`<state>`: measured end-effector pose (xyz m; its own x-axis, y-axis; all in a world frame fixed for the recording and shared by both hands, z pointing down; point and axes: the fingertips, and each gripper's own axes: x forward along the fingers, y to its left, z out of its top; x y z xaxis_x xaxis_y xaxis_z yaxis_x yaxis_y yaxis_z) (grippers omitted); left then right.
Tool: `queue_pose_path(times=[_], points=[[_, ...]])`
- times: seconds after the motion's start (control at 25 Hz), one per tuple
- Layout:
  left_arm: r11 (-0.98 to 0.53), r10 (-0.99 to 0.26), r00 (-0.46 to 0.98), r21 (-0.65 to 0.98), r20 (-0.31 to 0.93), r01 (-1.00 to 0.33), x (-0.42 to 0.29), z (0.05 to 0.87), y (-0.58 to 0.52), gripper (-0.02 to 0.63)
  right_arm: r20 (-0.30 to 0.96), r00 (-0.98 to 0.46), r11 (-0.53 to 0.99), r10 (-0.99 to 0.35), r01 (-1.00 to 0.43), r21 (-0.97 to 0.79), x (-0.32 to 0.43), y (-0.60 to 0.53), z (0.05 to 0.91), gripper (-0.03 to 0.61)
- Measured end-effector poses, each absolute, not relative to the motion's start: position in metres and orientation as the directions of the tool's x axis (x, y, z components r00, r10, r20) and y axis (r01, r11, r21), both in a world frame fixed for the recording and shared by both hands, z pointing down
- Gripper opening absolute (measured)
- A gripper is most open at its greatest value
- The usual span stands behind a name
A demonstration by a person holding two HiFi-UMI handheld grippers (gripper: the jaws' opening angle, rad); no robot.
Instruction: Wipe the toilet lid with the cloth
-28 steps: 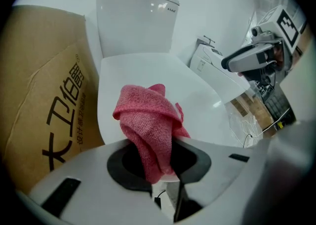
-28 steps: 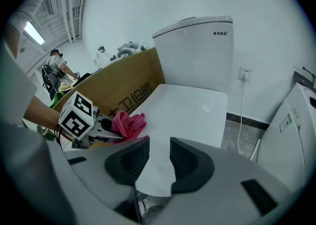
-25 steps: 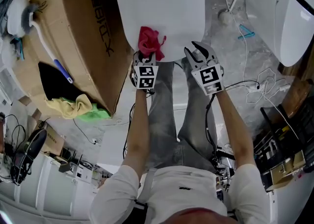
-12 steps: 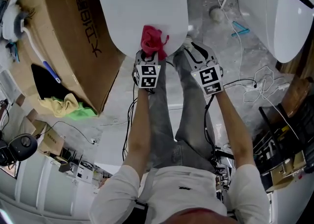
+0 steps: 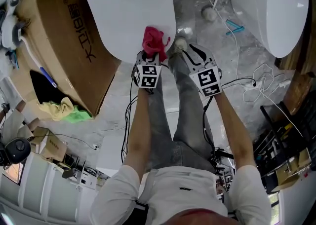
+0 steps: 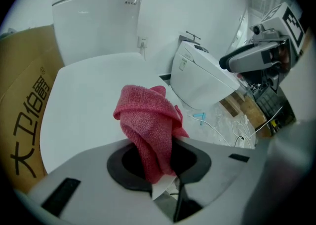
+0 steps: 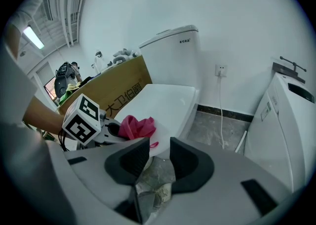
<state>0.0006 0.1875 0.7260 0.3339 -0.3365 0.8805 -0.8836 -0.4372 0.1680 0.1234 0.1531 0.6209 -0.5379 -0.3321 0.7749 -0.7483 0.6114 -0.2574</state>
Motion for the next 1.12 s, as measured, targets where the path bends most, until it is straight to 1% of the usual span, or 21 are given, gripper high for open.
queue_pose_path(times=[0.2, 0.44, 0.6, 0.76, 1.12], points=[[-0.48, -0.361, 0.388, 0.188, 0.848, -0.857, 0.033, 0.692, 0.173, 0.103, 0.772, -0.54, 0.628, -0.336, -0.739, -0.243, 0.132, 0.152, 0.595, 0.141], [-0.506, -0.432, 0.421, 0.172, 0.798, -0.845, 0.046, 0.615, 0.147, 0.103, 0.747, -0.539, 0.63, -0.39, -0.747, -0.21, 0.14, 0.138, 0.537, 0.141], [-0.514, -0.482, 0.424, 0.144, 0.767, -0.845, 0.047, 0.549, 0.138, 0.103, 0.73, -0.54, 0.642, -0.42, -0.745, -0.182, 0.143, 0.129, 0.484, 0.141], [-0.537, -0.544, 0.439, 0.106, 0.715, -0.837, 0.051, 0.47, 0.123, 0.103, 0.709, -0.538, 0.696, -0.455, -0.712, -0.092, 0.145, 0.114, 0.413, 0.141], [-0.571, -0.667, 0.479, 0.021, 0.571, -0.821, 0.064, 0.3, 0.1, 0.103, 0.573, -0.557, 0.636, -0.602, -0.768, -0.078, 0.157, 0.101, 0.263, 0.141]])
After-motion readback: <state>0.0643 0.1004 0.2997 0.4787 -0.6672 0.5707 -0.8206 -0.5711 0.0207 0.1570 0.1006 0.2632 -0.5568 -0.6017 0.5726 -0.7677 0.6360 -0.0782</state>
